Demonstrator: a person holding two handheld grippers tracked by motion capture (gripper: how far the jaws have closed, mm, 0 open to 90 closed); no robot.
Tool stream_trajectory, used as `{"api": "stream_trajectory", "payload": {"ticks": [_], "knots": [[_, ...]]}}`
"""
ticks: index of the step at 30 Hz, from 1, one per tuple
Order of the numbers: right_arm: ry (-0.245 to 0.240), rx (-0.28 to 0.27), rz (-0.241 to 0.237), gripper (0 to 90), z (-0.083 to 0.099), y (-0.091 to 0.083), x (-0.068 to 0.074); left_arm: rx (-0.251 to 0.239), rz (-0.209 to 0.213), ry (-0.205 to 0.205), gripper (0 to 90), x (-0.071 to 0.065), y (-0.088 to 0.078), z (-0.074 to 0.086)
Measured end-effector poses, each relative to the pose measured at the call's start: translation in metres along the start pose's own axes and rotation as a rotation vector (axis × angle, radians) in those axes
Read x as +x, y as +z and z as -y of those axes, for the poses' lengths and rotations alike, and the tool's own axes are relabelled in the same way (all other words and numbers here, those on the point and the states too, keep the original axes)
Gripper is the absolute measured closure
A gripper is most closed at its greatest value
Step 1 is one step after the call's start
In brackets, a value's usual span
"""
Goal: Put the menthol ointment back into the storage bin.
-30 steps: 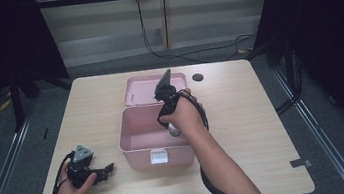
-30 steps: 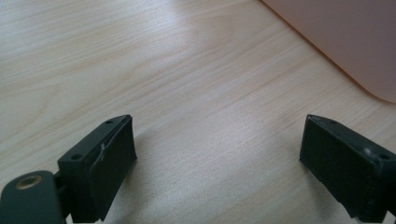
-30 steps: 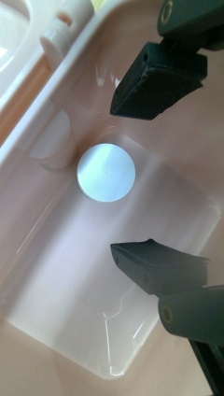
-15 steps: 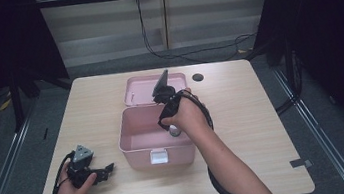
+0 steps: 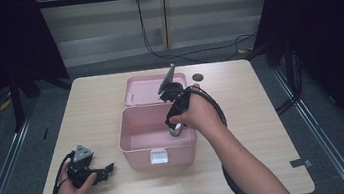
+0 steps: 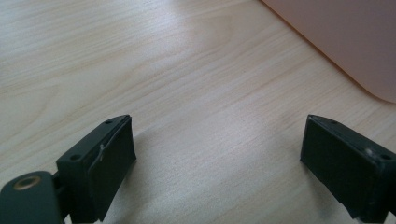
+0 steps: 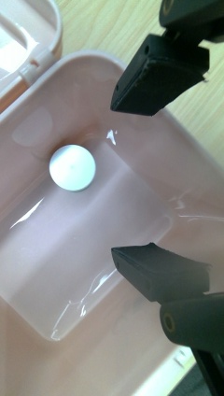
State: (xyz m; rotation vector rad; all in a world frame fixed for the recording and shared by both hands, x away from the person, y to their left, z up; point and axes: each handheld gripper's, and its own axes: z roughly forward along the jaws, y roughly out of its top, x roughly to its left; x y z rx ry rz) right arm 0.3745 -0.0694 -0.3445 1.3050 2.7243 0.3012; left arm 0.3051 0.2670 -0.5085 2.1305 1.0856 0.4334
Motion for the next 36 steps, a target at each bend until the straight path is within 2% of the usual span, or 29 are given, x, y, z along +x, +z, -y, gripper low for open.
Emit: {"api": "stream_trajectory", "payload": {"ticks": [5,11,15,16,24,31,36], "knots": [[-0.015,0.002,0.005,23.2,0.006,-0.009,0.000,-0.001,0.004,0.001,9.5,0.000,0.000,0.000],[-0.055,0.000,0.014,21.9,0.015,-0.015,0.000,-0.001,0.004,0.000,9.5,0.000,0.000,0.000],[-0.061,-0.005,0.012,19.5,0.020,-0.018,-0.002,-0.002,0.003,0.000,9.5,0.000,0.000,0.000],[-0.058,0.003,0.007,19.2,0.021,-0.020,-0.003,-0.002,0.003,0.000,9.5,0.000,0.000,0.000],[-0.034,-0.039,-0.025,18.9,0.036,-0.029,-0.018,-0.003,0.003,0.000,9.5,0.000,0.000,0.000],[-0.016,-0.056,-0.022,18.6,0.053,-0.033,-0.035,-0.007,0.001,0.000,9.5,0.000,0.000,0.000],[0.006,-0.065,-0.037,18.6,0.065,-0.037,-0.045,-0.006,0.000,0.000,9.5,0.000,0.000,0.000]]}}
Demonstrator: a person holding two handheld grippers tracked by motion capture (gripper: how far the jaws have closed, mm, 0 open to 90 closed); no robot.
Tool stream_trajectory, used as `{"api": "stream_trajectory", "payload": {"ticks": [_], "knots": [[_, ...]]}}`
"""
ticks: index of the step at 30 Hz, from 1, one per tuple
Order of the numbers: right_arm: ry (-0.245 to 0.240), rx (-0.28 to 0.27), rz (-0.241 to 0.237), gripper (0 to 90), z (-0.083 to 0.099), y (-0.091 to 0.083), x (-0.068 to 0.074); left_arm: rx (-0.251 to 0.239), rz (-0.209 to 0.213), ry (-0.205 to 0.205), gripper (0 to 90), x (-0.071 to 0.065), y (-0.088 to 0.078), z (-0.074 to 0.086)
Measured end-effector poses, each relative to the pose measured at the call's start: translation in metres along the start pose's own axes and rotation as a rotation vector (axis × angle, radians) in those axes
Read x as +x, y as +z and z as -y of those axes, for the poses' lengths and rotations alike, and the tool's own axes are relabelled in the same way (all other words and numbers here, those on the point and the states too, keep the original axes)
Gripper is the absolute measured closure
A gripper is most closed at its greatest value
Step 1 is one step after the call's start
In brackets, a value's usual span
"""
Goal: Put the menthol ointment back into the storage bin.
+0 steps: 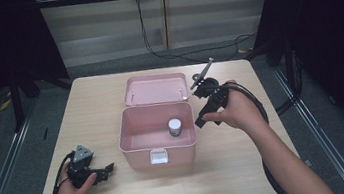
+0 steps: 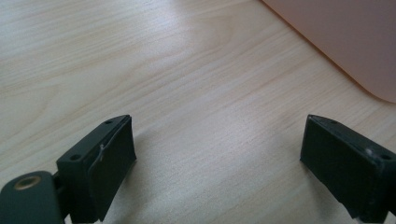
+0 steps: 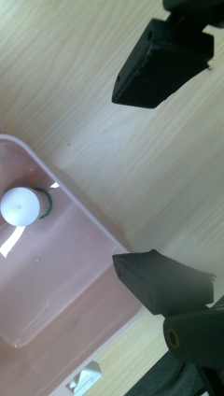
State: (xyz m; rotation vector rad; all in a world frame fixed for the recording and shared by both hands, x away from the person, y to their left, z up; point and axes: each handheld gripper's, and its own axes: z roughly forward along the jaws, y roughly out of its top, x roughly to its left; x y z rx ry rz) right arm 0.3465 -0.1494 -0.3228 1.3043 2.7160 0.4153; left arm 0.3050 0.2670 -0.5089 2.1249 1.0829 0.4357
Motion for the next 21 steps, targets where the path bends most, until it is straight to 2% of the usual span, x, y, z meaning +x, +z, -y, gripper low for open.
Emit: {"api": "stream_trajectory", "payload": {"ticks": [16,21], "knots": [[0.005,-0.018,-0.013,18.7,0.026,0.001,-0.015,-0.001,0.000,0.000,9.5,0.000,0.000,0.000],[0.001,-0.041,-0.017,18.7,0.034,0.002,-0.019,-0.002,0.001,-0.002,9.5,0.000,0.000,0.000]]}}
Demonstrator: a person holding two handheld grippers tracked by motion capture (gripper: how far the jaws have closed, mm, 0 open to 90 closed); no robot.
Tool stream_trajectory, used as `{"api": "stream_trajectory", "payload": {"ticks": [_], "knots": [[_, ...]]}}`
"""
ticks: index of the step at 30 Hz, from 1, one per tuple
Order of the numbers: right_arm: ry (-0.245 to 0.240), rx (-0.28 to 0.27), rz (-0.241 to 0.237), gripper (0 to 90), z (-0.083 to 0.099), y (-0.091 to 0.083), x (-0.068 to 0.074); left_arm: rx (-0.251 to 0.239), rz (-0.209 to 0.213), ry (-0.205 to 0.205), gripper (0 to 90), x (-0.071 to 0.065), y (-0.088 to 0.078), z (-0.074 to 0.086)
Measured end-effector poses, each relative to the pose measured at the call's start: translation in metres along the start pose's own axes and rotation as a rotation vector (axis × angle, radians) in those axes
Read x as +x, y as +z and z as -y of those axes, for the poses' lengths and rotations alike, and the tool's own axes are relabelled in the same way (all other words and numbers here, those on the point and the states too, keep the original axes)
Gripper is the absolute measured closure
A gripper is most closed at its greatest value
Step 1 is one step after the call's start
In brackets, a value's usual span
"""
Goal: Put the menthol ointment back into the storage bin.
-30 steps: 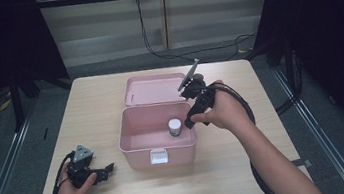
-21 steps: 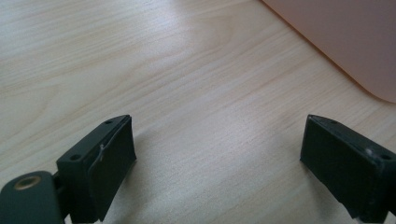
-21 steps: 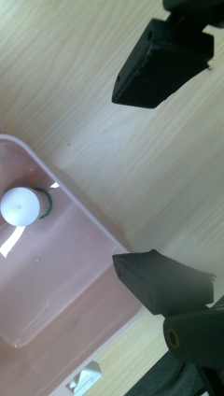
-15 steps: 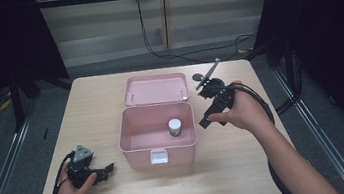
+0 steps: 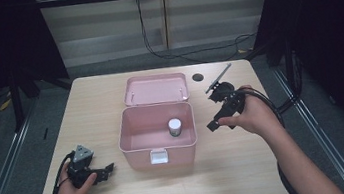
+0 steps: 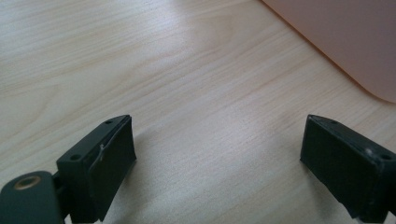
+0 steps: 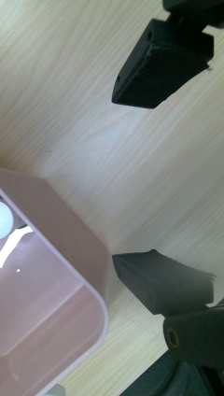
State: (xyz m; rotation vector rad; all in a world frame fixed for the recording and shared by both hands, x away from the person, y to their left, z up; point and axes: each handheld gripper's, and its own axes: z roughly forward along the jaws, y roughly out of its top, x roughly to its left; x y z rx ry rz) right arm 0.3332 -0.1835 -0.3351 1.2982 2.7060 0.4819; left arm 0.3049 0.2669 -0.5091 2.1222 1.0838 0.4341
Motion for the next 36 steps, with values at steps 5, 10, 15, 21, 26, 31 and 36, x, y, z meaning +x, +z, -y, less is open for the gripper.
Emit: {"api": "stream_trajectory", "payload": {"ticks": [5,10,15,21,26,31,36], "knots": [[-0.015,-0.011,-0.008,18.7,0.010,0.005,-0.003,-0.006,-0.001,-0.008,9.5,0.000,0.000,0.000],[0.000,-0.037,-0.033,18.8,0.022,0.011,-0.007,0.001,-0.001,0.003,9.5,0.000,0.000,0.000],[0.011,-0.056,-0.055,19.0,0.036,0.020,-0.012,0.001,-0.001,0.003,9.5,0.000,0.000,0.000],[0.019,-0.062,-0.057,19.1,0.053,0.028,-0.017,0.001,-0.001,0.003,9.5,0.000,0.000,0.000],[0.045,-0.094,-0.081,19.4,0.066,0.034,-0.022,0.003,-0.001,0.005,9.5,0.000,0.000,0.000],[0.049,-0.091,-0.067,19.7,0.079,0.041,-0.025,-0.001,-0.004,0.001,9.5,0.000,0.000,0.000],[0.050,-0.101,-0.080,19.8,0.091,0.050,-0.026,0.000,-0.004,0.002,9.6,0.000,0.000,0.000]]}}
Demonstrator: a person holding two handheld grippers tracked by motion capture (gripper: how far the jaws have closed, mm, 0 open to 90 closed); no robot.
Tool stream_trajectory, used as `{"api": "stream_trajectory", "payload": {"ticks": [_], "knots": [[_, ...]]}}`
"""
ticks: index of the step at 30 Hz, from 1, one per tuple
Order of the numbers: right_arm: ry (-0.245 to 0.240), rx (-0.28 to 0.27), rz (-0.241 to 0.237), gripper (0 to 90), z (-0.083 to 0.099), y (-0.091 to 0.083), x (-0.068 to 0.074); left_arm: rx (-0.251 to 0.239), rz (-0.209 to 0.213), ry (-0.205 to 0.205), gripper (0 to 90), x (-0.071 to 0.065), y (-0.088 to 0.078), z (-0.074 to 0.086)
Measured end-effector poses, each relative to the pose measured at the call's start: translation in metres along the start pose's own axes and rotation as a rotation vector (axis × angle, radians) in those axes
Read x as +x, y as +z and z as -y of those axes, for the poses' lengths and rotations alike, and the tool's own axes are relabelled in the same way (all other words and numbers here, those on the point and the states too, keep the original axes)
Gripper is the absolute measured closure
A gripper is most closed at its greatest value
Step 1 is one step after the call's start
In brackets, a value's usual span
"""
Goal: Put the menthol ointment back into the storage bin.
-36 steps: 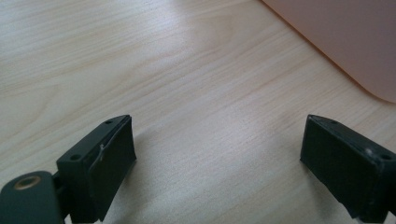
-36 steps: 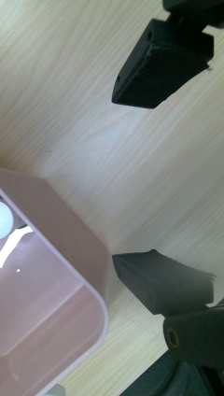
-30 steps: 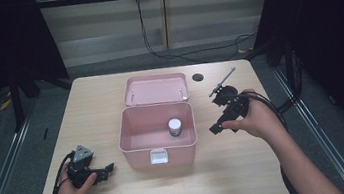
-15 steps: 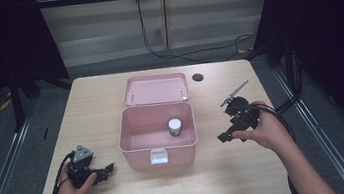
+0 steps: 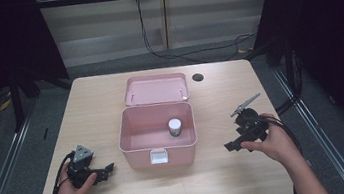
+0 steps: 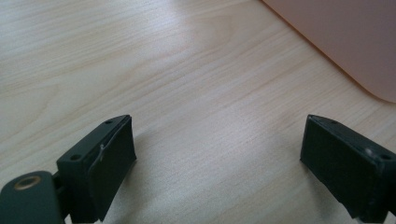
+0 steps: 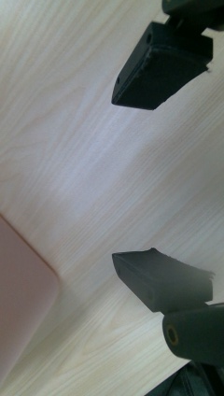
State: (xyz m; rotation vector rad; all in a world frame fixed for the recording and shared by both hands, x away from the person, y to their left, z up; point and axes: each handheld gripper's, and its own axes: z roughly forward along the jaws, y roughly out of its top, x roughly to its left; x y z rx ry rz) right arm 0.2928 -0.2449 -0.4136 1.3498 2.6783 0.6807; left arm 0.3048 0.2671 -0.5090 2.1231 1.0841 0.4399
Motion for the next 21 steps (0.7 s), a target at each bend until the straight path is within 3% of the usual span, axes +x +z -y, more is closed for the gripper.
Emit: {"api": "stream_trajectory", "payload": {"ticks": [11,21], "knots": [[0.016,0.004,0.001,19.7,0.029,0.016,-0.003,-0.001,0.000,-0.001,9.5,0.000,0.000,0.000],[0.047,-0.062,-0.020,19.7,0.050,0.025,-0.005,-0.004,-0.001,-0.006,9.5,0.000,0.000,0.000]]}}
